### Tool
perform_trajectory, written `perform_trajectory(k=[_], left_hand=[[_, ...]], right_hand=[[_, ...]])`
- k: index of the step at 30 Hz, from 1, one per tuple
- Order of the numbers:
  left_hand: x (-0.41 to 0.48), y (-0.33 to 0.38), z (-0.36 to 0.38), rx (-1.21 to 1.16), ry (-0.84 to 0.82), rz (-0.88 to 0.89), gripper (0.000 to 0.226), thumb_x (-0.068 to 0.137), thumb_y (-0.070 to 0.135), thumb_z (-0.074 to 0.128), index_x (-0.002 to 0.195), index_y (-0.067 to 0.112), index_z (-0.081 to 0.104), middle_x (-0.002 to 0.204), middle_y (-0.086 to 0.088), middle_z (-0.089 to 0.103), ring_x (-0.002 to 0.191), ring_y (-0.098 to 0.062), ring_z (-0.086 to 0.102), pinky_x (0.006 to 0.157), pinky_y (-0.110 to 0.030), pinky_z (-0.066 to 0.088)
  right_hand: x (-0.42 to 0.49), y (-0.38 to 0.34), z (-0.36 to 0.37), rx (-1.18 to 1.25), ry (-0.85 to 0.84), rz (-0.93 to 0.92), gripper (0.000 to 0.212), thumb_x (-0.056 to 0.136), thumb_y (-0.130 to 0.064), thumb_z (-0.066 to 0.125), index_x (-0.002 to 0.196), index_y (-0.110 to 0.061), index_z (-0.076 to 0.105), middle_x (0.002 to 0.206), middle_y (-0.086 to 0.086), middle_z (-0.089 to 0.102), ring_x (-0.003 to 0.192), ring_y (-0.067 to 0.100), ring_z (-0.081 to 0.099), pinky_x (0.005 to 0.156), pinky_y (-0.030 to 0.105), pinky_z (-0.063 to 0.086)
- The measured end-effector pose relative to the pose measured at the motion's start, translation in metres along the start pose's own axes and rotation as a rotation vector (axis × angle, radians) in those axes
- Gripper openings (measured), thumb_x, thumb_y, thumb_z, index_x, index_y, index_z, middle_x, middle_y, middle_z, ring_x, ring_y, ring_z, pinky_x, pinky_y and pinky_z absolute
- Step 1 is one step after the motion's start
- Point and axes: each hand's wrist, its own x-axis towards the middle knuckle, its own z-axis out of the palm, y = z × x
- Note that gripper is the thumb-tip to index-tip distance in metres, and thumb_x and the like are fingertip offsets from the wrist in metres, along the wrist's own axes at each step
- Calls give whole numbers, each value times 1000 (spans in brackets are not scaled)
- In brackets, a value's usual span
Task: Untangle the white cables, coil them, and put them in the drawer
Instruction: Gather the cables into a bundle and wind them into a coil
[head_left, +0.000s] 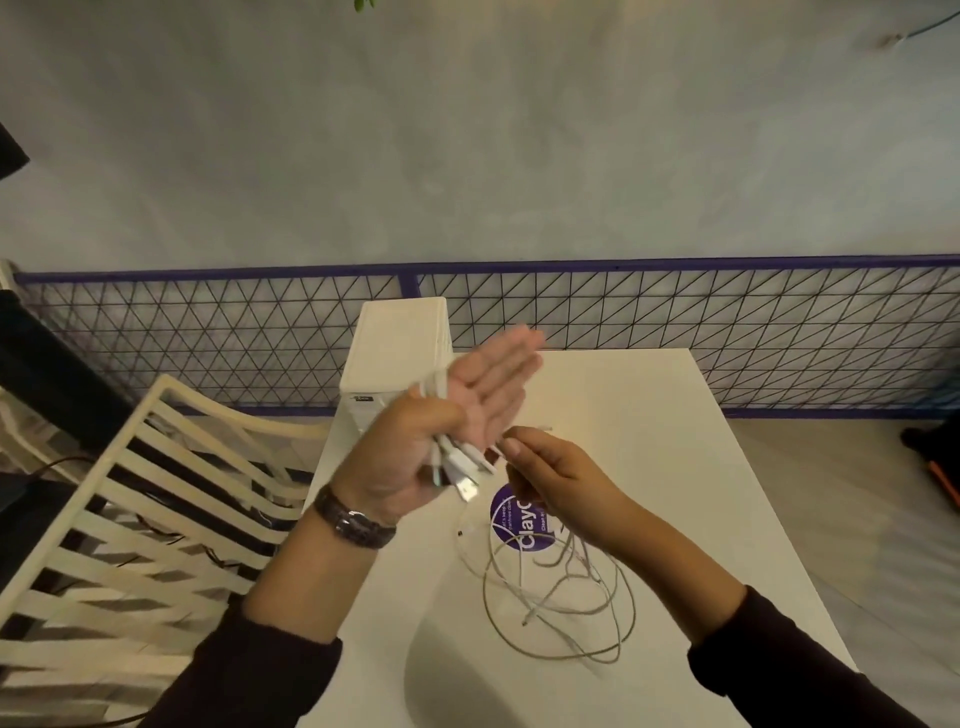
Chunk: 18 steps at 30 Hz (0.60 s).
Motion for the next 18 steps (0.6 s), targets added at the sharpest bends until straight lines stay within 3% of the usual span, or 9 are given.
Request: perform_trajectory(k=[4, 8, 12, 16, 18], left_hand=[[-4, 24, -15, -130, -95, 31, 85, 62, -8, 48, 144, 1, 26, 151, -14, 30, 141, -23, 27, 113, -33, 29], [-5, 27, -22, -131, -86, 82, 84, 61, -6, 52, 142, 1, 31, 150, -15, 31, 141, -25, 26, 112, -34, 30], [-12, 32, -31, -136, -37, 126, 87, 59, -2, 55, 142, 4, 33, 150, -11, 33, 140, -22, 30, 112, -34, 29], [-14, 22, -23, 199, 96, 122, 85, 54, -4, 50, 136, 14, 44, 146, 2, 43, 133, -10, 41, 107, -25, 36], [-18, 21, -11, 510, 105, 83, 86, 60, -2, 43, 142, 25, 36, 150, 9, 35, 117, -6, 56, 89, -26, 48]], right_hand=[[-6, -5, -13, -17, -8, -31, 27, 95, -30, 43, 83, -19, 64, 59, -2, 42, 50, 4, 38, 51, 11, 34], [-7, -1, -18, 3, -24, 13, 25, 86, -40, 48, 80, -26, 68, 58, -5, 44, 50, 3, 38, 51, 11, 34], [-10, 1, -22, -40, -43, 44, 21, 92, -27, 52, 80, -31, 69, 53, -11, 49, 51, 2, 38, 51, 10, 34], [-12, 0, -21, -106, -67, 66, 22, 94, -26, 50, 81, -32, 67, 55, -8, 52, 52, 2, 40, 53, 12, 35], [-14, 1, -19, -179, -89, 59, 22, 93, -33, 52, 79, -40, 66, 65, 4, 56, 59, 8, 44, 58, 19, 38]])
